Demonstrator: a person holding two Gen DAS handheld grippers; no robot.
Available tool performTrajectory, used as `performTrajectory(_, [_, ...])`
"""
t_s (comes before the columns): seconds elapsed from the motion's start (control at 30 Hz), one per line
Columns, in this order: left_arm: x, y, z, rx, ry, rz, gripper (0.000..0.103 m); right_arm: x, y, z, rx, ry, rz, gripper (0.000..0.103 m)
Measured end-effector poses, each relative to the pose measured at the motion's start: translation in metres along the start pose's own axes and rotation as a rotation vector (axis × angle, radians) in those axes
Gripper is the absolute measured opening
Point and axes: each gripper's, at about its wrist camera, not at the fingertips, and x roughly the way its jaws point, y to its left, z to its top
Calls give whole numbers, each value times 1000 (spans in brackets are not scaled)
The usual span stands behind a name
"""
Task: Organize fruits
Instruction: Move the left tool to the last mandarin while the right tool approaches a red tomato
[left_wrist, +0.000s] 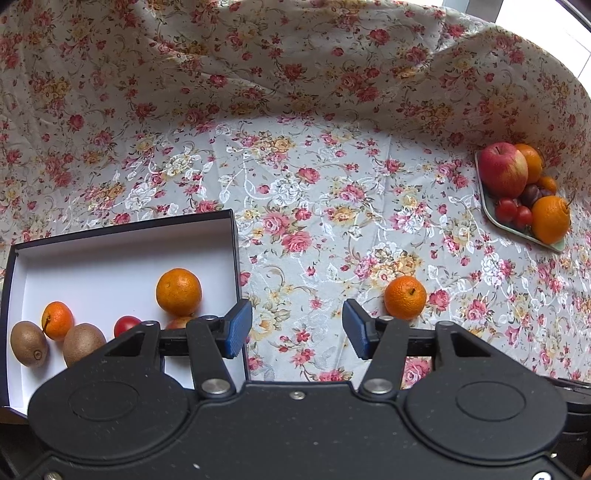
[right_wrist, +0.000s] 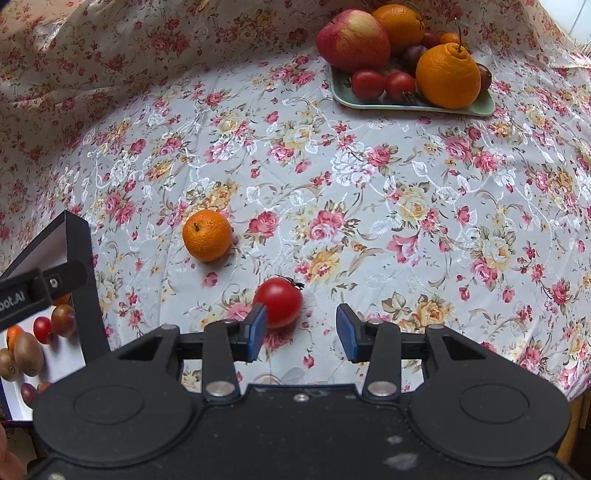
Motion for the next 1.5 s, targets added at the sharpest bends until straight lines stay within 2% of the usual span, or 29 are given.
performTrajectory(0.2, [2,23,10,-125,8,-45,60,7,-12,1,35,41,-41,44])
performTrajectory(0.37, [8,31,11,-209,48,-101,60,5,-18,3,80,19,-8,44])
performTrajectory(0.5, [8,22,9,-160,54,-89,60,4,-11,4,86,1,15,43])
performTrajectory(0.7, [4,14,6,-86,45,-69,60,13,10,3,26,-34,-4,43])
performTrajectory(0.93, [0,18,4,-57,37,-63,60,27,28,5,12,-14,7,43])
performTrajectory(1.07, [-2,24,2,-60,33,-71,60,44,40,0,-32,10,-57,43])
performTrajectory(1.23, [-7,33,0,-59,23,-83,60,48,56,-6,-129,-64,-123,47])
performTrajectory(1.33, [-9,40,0,-58,21,-83,60,50,55,-7,-92,-72,-137,54])
performTrajectory(1.43, [-10,48,-1,-71,19,-83,60,52,51,-6,-28,-79,-101,68])
performTrajectory(1.47, [-10,51,0,-78,18,-86,60,53,51,-5,-13,-81,-82,78])
performTrajectory(1.5, [-11,54,0,-86,18,-89,60,55,52,-5,-14,-80,-78,82])
